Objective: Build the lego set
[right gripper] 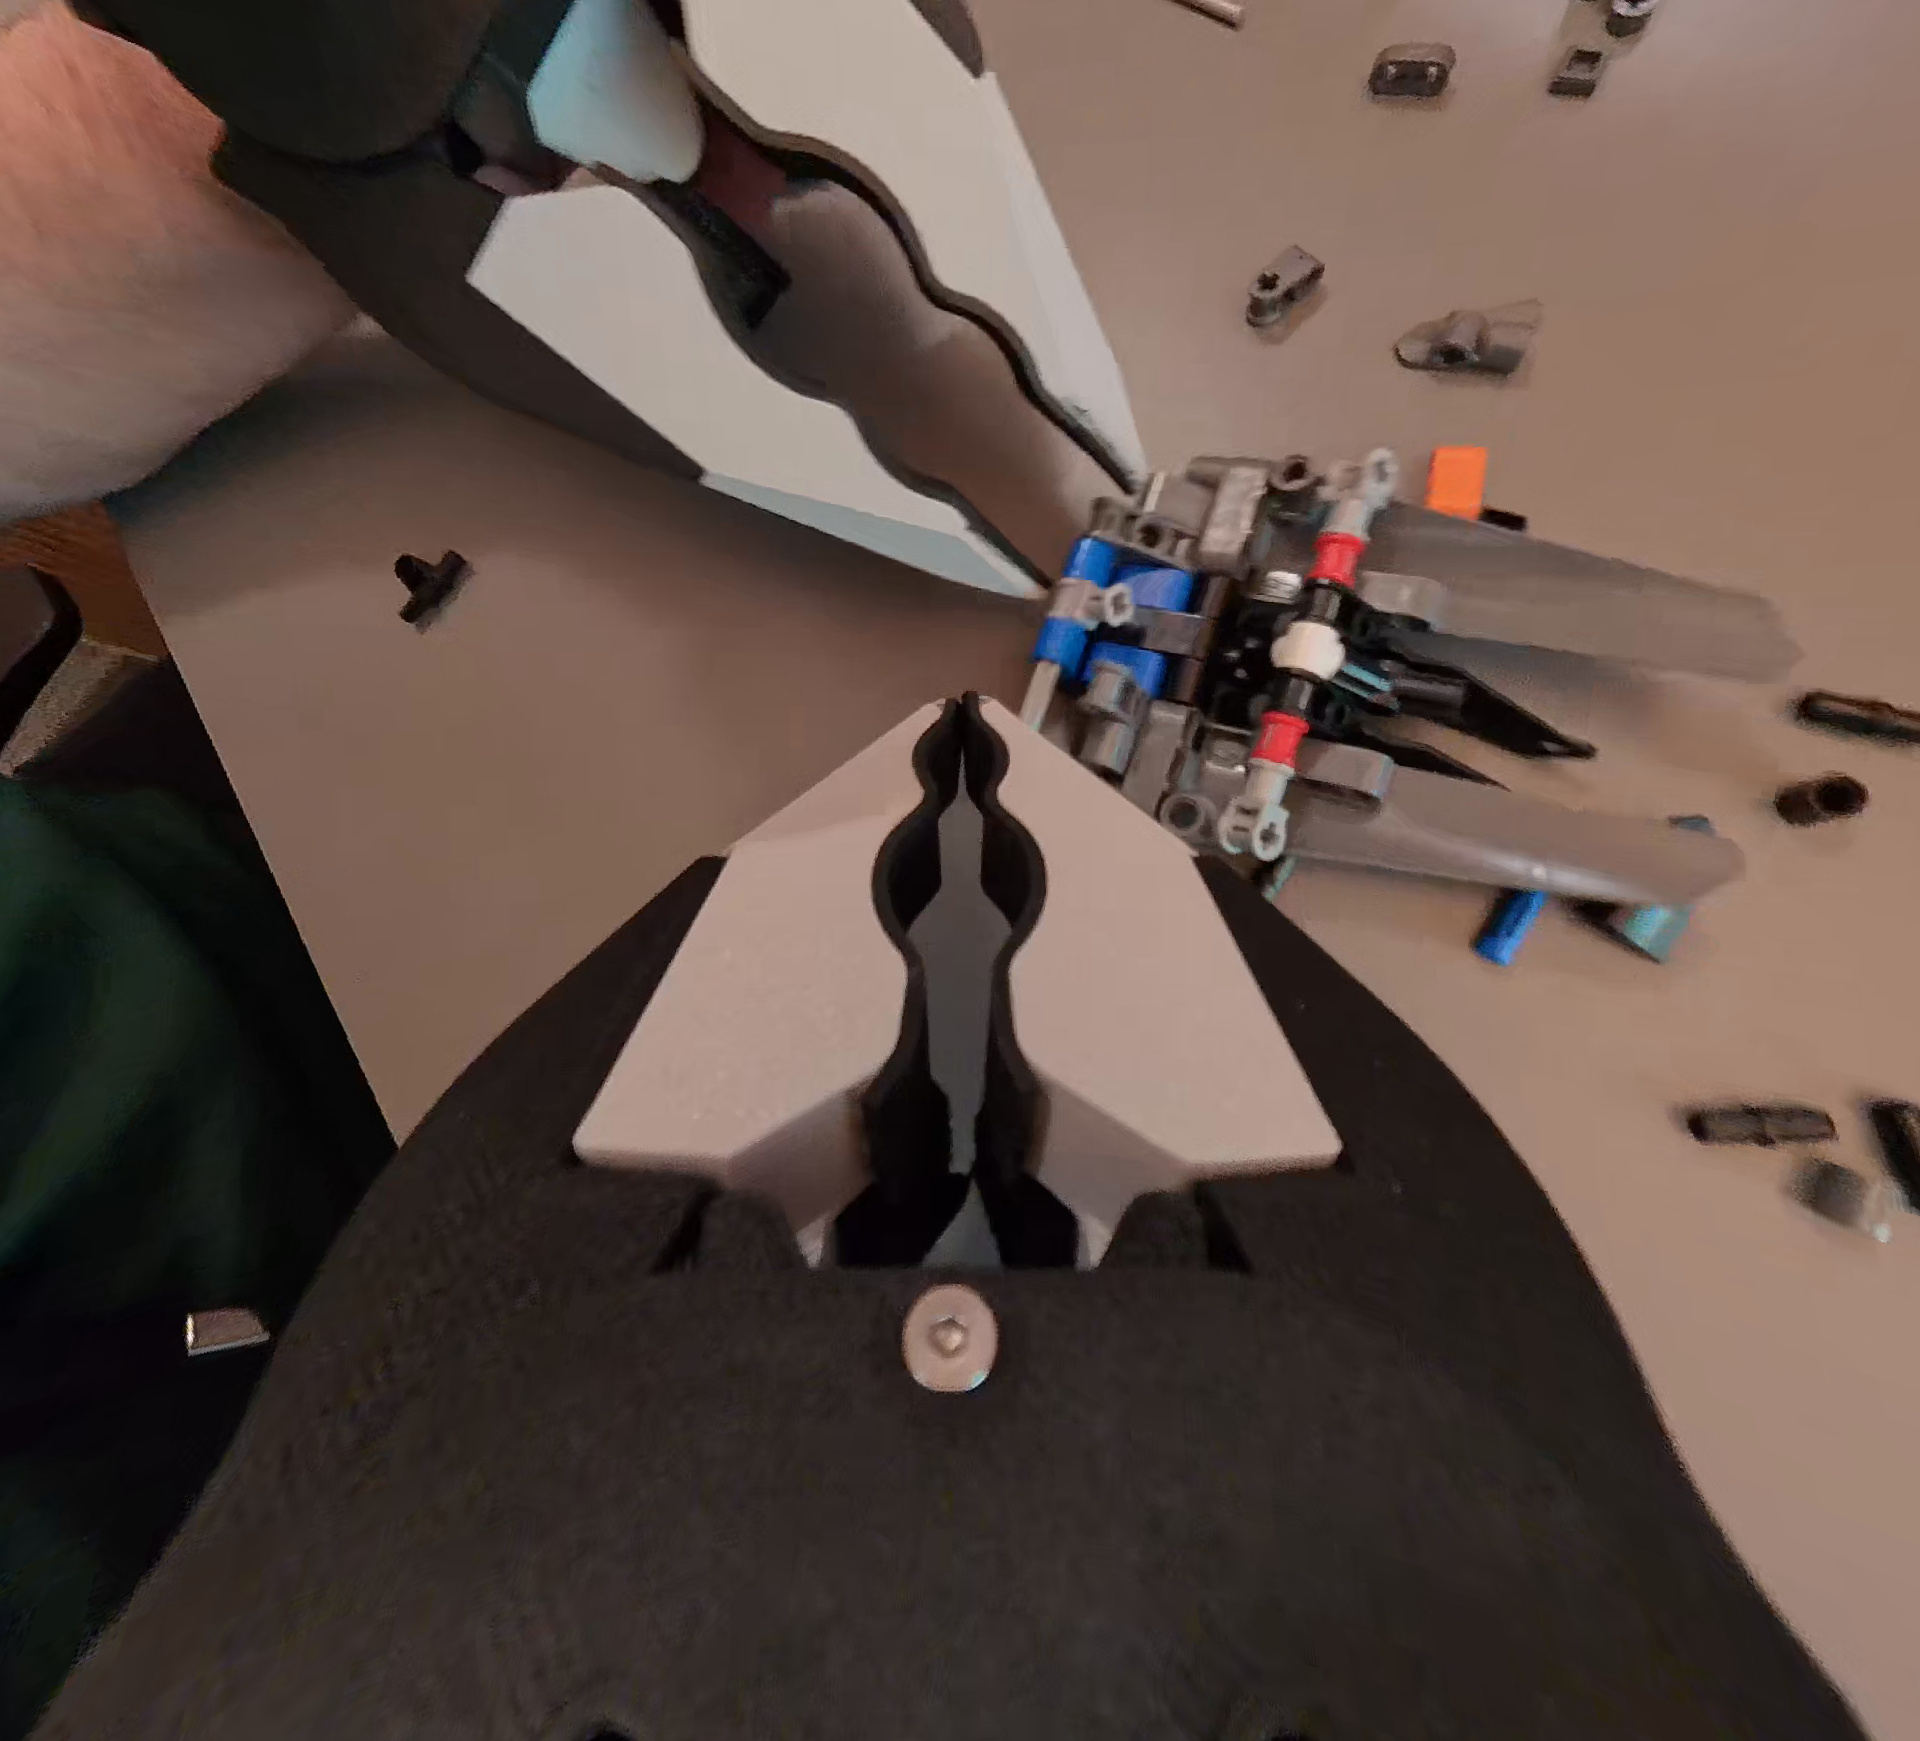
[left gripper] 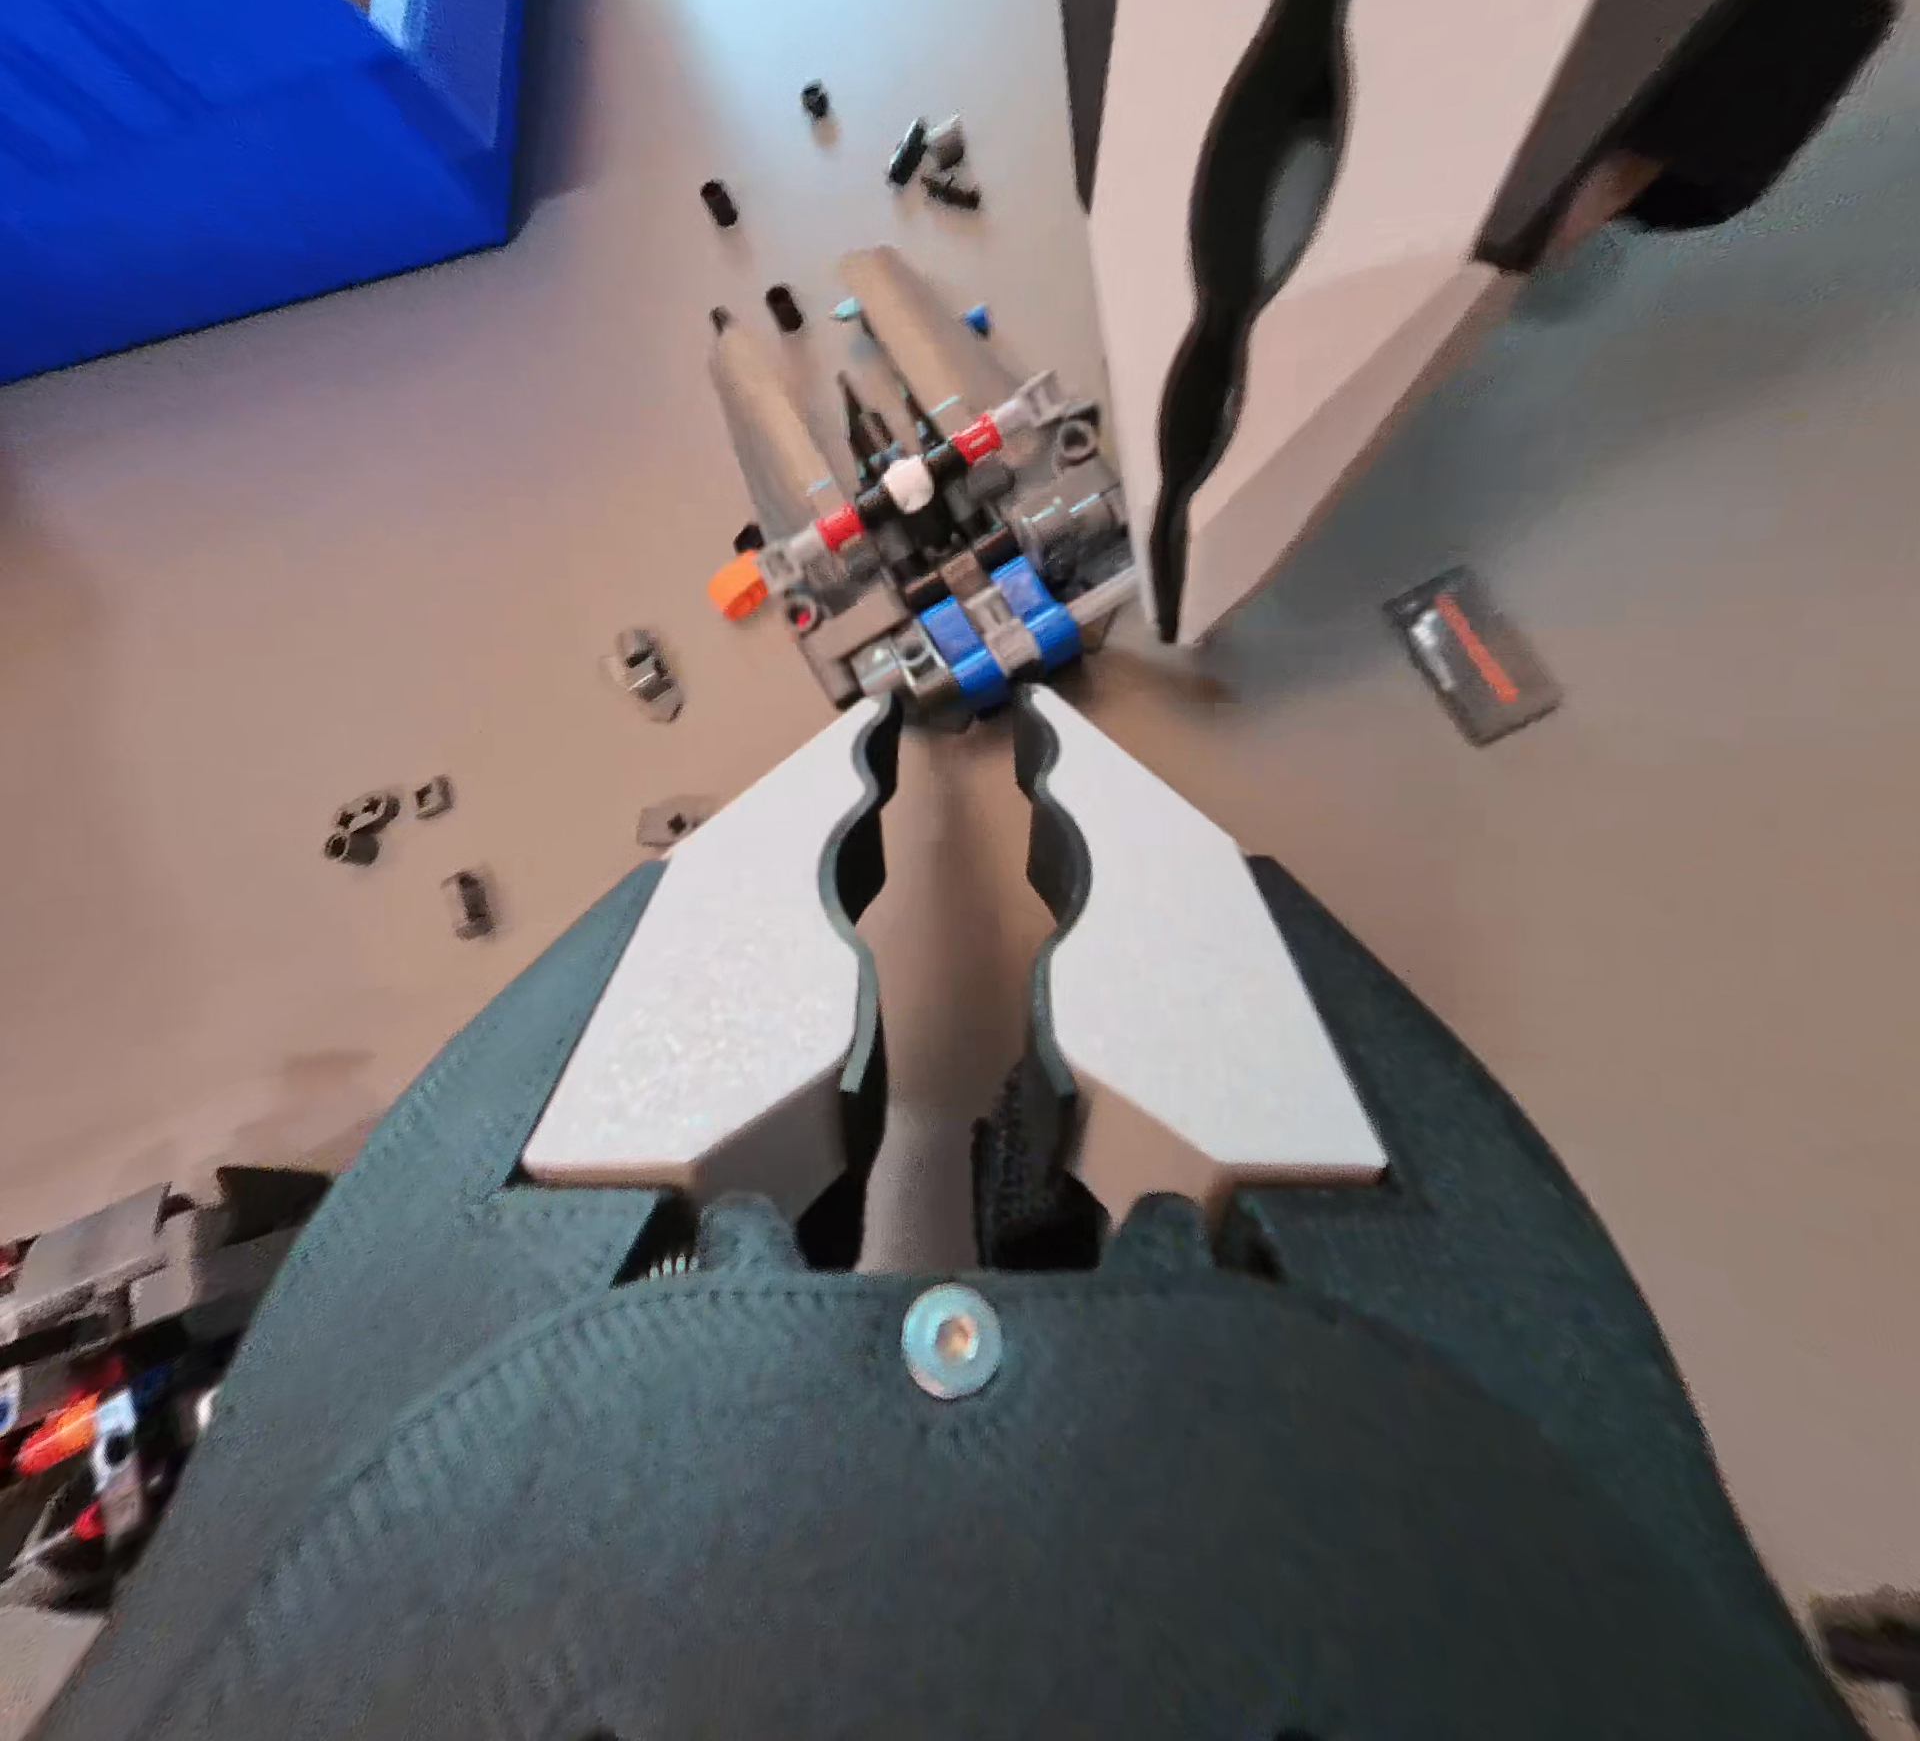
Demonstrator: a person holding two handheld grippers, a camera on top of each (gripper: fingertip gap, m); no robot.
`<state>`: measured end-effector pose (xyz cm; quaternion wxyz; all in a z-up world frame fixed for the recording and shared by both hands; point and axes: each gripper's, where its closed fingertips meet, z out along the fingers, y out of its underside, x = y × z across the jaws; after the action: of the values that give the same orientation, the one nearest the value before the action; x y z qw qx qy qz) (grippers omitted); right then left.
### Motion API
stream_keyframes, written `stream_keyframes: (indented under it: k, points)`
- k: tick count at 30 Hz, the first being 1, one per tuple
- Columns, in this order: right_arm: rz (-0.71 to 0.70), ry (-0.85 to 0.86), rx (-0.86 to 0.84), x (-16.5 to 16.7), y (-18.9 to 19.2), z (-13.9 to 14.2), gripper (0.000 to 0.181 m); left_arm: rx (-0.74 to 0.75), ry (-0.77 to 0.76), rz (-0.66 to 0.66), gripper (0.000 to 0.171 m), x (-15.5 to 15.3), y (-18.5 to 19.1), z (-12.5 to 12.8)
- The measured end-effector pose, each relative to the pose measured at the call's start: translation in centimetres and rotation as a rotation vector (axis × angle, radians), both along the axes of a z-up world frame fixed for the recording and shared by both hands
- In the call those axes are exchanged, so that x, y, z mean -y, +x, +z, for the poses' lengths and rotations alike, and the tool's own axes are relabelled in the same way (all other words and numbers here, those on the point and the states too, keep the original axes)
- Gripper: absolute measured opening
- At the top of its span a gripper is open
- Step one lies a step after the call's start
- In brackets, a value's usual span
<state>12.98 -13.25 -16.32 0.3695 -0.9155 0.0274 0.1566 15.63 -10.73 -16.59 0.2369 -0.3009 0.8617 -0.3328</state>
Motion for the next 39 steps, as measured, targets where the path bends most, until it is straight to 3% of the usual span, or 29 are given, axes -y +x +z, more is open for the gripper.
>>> stream_keyframes:
  k: [5,9,12,17,21,31,39]
  points:
    - [0.005,-0.024,0.060,2.7,1.0,0.1,0.002,-0.005,-0.015,-0.082,0.020,2.7,-1.3,0.5]
    - [-0.014,0.003,0.053,4.0,1.5,0.7,0.015,0.045,-0.063,-0.054,0.029,1.8,-1.0,1.7]
    - [-0.041,0.022,0.019,4.4,1.9,0.4,0.016,0.046,-0.045,-0.048,0.034,1.9,-0.5,1.1]
    - [-0.059,0.033,-0.043,4.0,2.0,-0.6,0.003,0.048,0.011,-0.078,0.026,2.8,0.0,-0.1]
    - [-0.045,0.064,-0.077,3.6,1.9,-0.5,0.002,0.057,0.004,-0.078,0.024,2.7,0.2,-0.1]
    - [-0.039,0.107,0.298,3.5,2.8,-0.3,0.002,0.028,-0.030,-0.084,0.025,2.7,0.3,-0.1]
    - [-0.039,0.109,0.400,3.5,2.9,-0.4,0.001,0.019,-0.026,-0.096,0.021,2.7,0.5,-0.1]
